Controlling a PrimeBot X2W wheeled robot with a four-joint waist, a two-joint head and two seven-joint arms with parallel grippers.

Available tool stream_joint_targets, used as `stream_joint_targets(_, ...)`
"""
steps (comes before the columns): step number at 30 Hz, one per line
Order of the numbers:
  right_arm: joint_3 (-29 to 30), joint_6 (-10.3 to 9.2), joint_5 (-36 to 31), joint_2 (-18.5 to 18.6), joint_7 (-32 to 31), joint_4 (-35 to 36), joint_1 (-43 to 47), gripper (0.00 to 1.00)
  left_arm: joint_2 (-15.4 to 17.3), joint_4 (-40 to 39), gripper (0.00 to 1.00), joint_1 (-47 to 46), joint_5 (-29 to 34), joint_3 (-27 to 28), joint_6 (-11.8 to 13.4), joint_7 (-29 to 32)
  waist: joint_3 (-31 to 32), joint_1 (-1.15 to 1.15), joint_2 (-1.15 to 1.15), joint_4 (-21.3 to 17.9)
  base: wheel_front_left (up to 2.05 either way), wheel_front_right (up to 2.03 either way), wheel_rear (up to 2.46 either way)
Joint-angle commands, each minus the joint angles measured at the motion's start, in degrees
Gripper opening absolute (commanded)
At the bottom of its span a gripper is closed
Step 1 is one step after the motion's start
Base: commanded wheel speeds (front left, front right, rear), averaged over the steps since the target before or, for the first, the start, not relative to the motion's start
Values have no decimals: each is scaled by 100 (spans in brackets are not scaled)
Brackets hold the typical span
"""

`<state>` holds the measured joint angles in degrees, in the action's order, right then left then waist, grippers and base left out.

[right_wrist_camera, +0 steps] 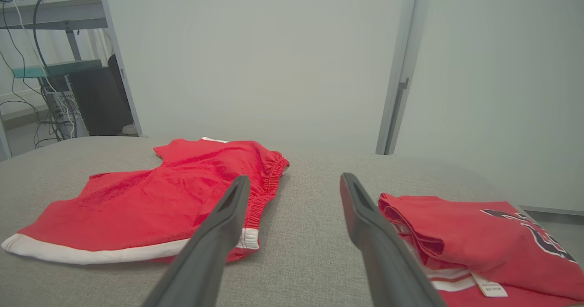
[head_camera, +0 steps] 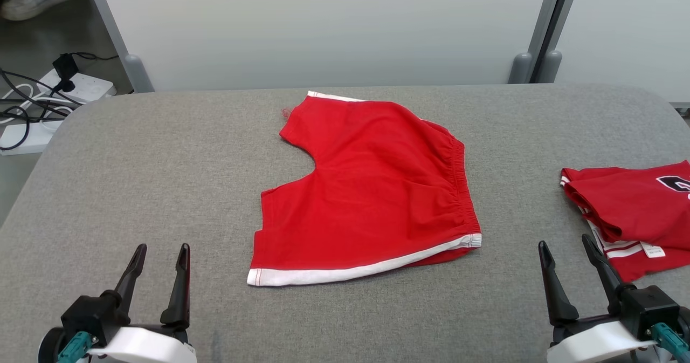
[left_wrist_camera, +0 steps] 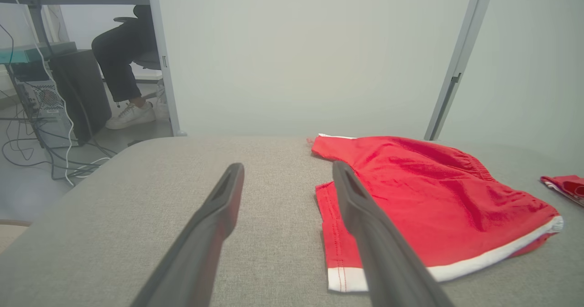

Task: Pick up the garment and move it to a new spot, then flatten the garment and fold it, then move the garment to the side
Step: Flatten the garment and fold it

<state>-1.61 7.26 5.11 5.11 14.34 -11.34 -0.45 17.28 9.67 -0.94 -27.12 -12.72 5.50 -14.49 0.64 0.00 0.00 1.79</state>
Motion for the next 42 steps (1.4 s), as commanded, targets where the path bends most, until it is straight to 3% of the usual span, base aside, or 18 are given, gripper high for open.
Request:
stream_joint_targets(1, -147, 23, 89, 17, 65, 226, -61, 100, 76, -122, 100, -123, 88, 278, -65, -51, 33, 0, 0, -23, 0, 0, 0)
stream_joint_targets(42, -192, 23, 247, -151, 65, 395, 6, 100, -382, 341, 100, -121, 411, 872, -550, -51, 22, 0, 0, -110, 0, 0, 0)
